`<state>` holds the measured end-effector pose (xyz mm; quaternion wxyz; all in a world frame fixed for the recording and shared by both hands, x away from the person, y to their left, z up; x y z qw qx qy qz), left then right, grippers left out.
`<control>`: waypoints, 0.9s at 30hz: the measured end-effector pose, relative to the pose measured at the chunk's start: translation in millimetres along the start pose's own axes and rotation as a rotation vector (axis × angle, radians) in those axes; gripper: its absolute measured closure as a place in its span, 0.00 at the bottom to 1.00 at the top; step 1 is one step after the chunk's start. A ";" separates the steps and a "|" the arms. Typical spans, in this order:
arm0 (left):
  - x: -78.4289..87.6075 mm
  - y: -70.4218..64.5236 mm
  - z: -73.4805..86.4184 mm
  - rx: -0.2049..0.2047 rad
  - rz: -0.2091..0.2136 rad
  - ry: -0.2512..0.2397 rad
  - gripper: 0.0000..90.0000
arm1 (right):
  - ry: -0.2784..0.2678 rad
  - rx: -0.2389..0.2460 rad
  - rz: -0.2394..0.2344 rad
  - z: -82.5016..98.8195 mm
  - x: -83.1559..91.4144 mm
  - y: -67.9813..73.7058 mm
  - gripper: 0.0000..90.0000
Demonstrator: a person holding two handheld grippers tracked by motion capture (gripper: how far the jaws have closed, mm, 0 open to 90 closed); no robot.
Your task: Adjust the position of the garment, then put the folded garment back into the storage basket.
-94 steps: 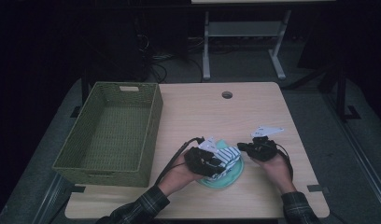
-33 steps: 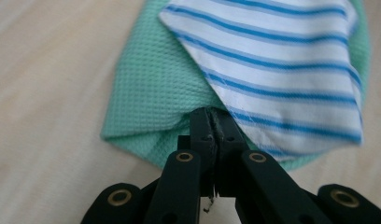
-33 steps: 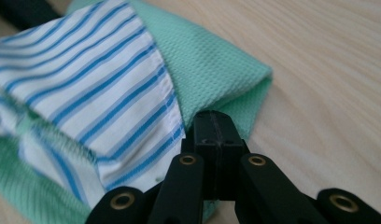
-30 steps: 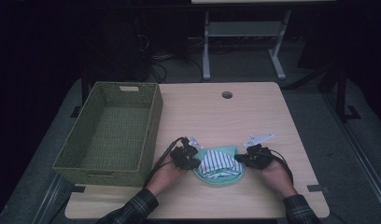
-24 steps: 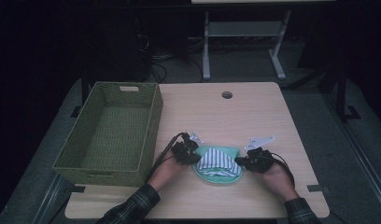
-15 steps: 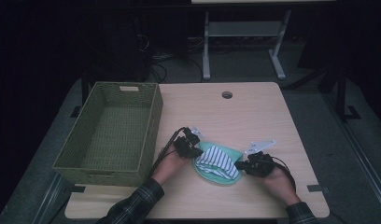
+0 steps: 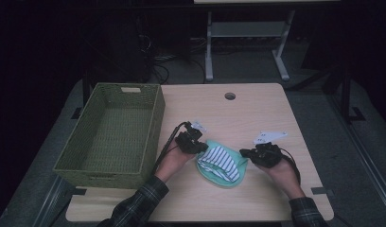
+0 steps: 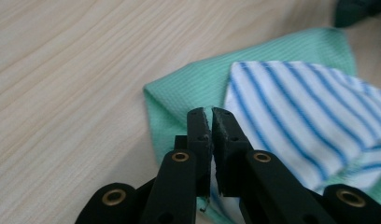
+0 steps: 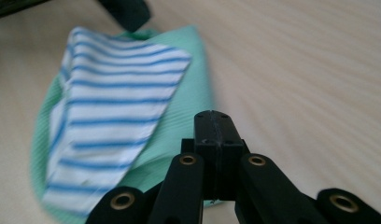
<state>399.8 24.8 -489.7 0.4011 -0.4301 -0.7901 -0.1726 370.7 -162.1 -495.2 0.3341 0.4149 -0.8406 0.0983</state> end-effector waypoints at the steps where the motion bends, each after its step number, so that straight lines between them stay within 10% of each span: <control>1: 0.0 0.0 0.0 0.000 0.000 0.000 0.93 | 0.000 0.000 0.000 0.0 0.0 0.0 1.00; 7: 9.3 -11.9 -1.8 -0.011 0.038 -0.018 0.77 | 0.072 -0.034 -0.007 11.5 -17.6 -11.0 1.00; 27: 19.9 -27.7 12.1 -0.121 0.086 0.057 0.40 | 0.097 0.031 -0.160 25.1 -18.3 51.9 0.99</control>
Point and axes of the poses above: each handheld gripper's, and its own axes: x roughly backward along the jaws, z roughly out of its underside, y roughly to its left, the point moved 8 cm from there along -x, roughly forward along the jaws, and after that the axes turned 3 degrees about -z, right-handed, at the moved point
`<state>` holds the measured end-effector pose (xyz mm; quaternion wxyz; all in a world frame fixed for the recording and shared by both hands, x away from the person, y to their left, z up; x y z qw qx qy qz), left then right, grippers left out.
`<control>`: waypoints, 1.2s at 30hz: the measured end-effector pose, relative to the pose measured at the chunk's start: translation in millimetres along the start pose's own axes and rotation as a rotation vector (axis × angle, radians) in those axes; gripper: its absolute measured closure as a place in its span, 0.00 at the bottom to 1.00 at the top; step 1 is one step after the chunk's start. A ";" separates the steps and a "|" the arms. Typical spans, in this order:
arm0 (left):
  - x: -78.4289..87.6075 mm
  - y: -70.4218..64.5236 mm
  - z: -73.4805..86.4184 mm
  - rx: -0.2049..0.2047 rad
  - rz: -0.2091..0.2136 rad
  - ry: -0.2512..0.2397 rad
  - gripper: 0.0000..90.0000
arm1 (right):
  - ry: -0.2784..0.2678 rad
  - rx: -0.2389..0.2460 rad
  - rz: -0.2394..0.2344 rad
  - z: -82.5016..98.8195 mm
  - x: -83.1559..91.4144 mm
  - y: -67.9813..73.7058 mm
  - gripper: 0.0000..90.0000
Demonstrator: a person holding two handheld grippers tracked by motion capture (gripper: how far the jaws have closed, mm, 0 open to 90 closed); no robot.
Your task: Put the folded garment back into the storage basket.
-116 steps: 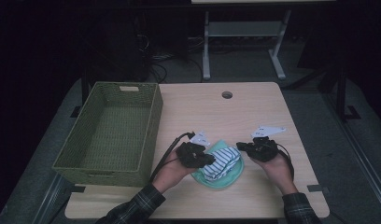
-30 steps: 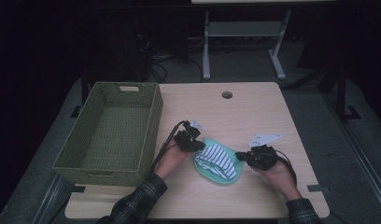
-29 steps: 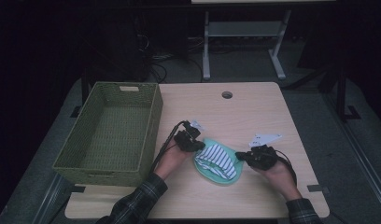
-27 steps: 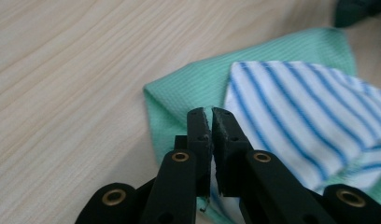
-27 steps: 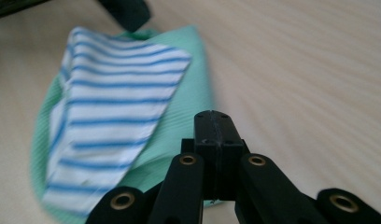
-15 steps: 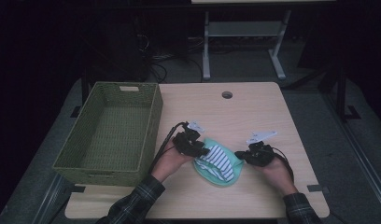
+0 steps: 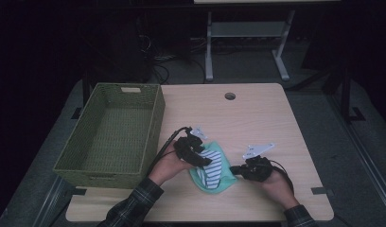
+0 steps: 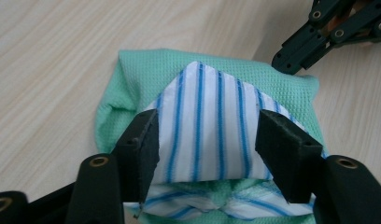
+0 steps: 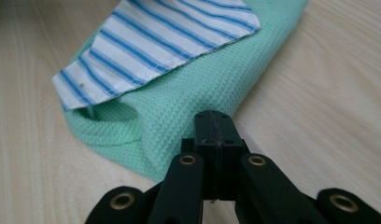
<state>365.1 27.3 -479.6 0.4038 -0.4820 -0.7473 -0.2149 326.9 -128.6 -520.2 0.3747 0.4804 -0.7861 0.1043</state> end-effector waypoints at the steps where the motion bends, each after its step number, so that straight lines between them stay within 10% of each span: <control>1: -2.3 -3.5 1.0 -0.003 0.005 0.004 0.38 | -0.007 -0.004 0.014 -0.7 1.5 -2.3 0.97; 17: -11.1 -14.8 20.5 -0.107 0.016 0.114 0.20 | -0.035 -0.112 0.178 12.4 22.7 -48.6 0.44; 36: -23.3 -11.4 40.2 -0.178 -0.003 0.199 0.17 | -0.070 -0.154 0.339 29.5 31.6 -95.1 0.14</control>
Point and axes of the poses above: each handheld gripper's, and its own axes: x roughly backward along the jaws, z roughly out of its underside, y roughly to its left, the point moved 8 cm from there along -x, roughly forward along the jaws, and after that the axes turned 3 degrees about -z, right-handed, at the moved point
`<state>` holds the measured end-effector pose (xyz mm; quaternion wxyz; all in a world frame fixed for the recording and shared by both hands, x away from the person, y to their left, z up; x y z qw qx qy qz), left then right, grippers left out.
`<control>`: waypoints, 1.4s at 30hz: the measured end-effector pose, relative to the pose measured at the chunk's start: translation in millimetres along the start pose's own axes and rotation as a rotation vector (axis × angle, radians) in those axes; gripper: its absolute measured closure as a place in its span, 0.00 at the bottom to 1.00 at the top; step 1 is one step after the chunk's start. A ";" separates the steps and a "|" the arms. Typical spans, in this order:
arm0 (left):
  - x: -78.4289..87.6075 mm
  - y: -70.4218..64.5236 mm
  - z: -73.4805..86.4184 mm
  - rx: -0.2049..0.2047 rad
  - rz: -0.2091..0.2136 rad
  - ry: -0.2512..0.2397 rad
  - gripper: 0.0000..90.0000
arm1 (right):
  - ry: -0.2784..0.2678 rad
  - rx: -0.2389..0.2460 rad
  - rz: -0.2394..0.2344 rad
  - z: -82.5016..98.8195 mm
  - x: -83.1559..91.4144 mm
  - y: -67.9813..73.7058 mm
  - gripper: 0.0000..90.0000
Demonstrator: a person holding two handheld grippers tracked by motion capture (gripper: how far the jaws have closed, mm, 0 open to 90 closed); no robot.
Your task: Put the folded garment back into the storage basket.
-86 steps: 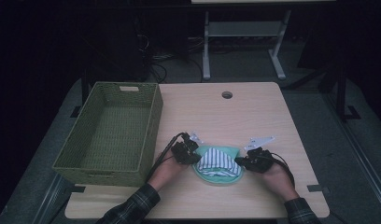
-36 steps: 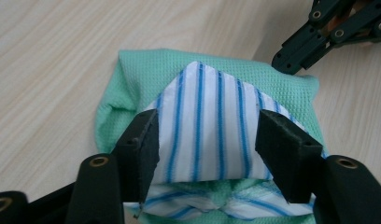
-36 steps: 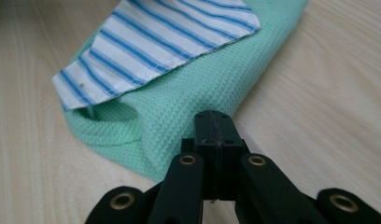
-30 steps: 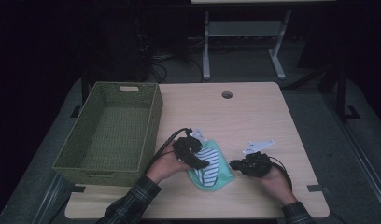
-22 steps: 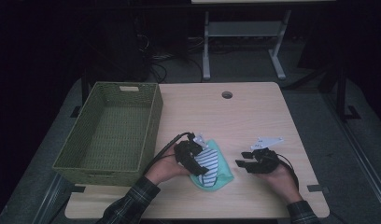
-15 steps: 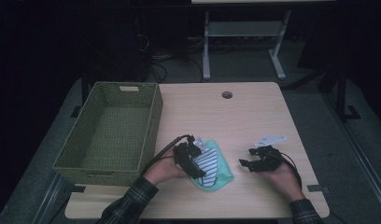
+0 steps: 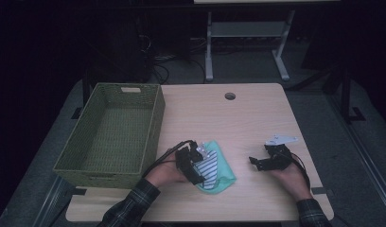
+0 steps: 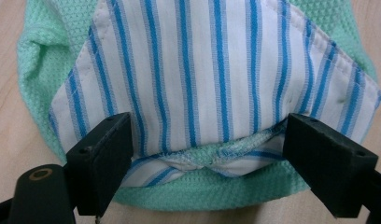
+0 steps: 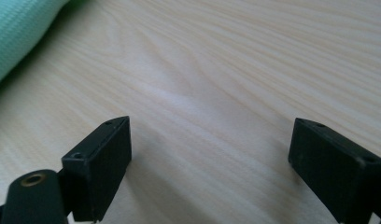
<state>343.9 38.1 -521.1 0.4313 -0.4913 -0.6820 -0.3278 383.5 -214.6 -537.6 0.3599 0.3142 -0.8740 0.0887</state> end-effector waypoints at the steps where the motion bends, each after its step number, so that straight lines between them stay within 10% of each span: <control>1: -0.3 0.1 1.5 -0.021 -0.012 0.015 0.17 | 0.001 0.001 -0.001 0.0 -0.1 0.1 0.14; 10: 3.0 3.0 3.0 -0.015 -0.027 0.029 0.32 | 0.002 0.004 -0.003 -0.1 -0.3 0.4 0.14; 21: 4.7 9.5 -1.9 0.018 -0.044 -0.017 0.79 | 0.003 -0.003 -0.003 -0.1 -0.5 0.6 0.14; 42: 35.7 12.7 -23.6 0.150 0.027 -0.141 0.83 | 0.007 -0.009 -0.002 0.1 -0.2 1.0 0.14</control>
Point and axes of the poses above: each handheld gripper's, and its own axes: x roughly backward along the jaws, z roughly out of its underside, y roughly to its left, the point moved 8 cm from there along -x, roughly forward along the jaws, and after that the axes turned 3 degrees about -z, right-handed, at the moved point
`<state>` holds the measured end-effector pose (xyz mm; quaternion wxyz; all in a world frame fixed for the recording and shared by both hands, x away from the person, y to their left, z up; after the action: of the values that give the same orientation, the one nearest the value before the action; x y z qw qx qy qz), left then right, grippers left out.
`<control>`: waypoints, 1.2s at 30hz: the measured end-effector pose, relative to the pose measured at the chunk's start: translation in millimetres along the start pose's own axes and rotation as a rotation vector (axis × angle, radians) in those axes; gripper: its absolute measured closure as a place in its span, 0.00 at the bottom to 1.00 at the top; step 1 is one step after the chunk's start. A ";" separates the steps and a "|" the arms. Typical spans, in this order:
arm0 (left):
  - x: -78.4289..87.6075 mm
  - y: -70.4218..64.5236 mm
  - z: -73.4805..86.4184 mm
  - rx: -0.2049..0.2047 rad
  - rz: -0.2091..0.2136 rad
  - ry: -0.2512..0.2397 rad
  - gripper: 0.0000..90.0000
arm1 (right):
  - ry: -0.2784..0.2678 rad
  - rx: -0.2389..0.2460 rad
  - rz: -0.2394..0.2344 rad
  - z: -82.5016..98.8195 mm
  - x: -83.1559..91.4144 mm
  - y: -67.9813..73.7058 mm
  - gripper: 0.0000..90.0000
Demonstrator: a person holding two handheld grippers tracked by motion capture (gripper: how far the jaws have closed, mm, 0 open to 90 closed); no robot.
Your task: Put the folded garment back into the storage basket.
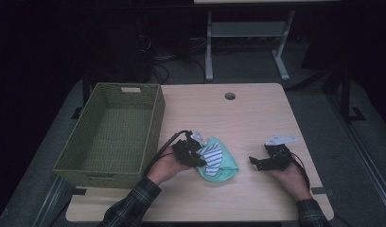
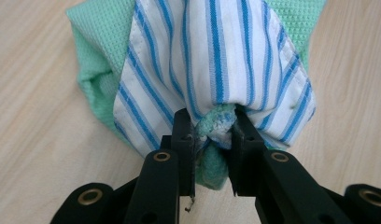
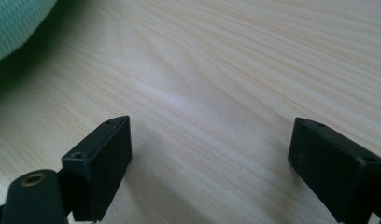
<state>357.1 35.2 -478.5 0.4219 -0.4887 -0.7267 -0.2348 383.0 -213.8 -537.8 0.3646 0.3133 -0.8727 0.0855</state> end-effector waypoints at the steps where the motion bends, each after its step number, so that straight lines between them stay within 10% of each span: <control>1: 2.9 0.3 -1.6 0.005 -0.001 -0.003 0.83 | 0.000 -0.001 0.000 0.0 0.0 0.0 0.14; 36: 128.6 39.0 -22.4 0.069 -0.069 -0.151 0.82 | -0.006 -0.006 0.004 -0.3 -0.1 -0.7 0.15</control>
<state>379.6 100.3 -361.0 0.3743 -0.4648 -0.7804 -0.1864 383.6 -214.2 -537.7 0.3627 0.3106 -0.8747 0.0829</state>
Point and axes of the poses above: each handheld gripper's, and its own axes: x roughly backward along the jaws, z roughly out of its underside, y roughly to its left, the point moved 8 cm from there along -x, roughly forward along the jaws, and after that the axes turned 3 degrees about -z, right-handed, at the moved point
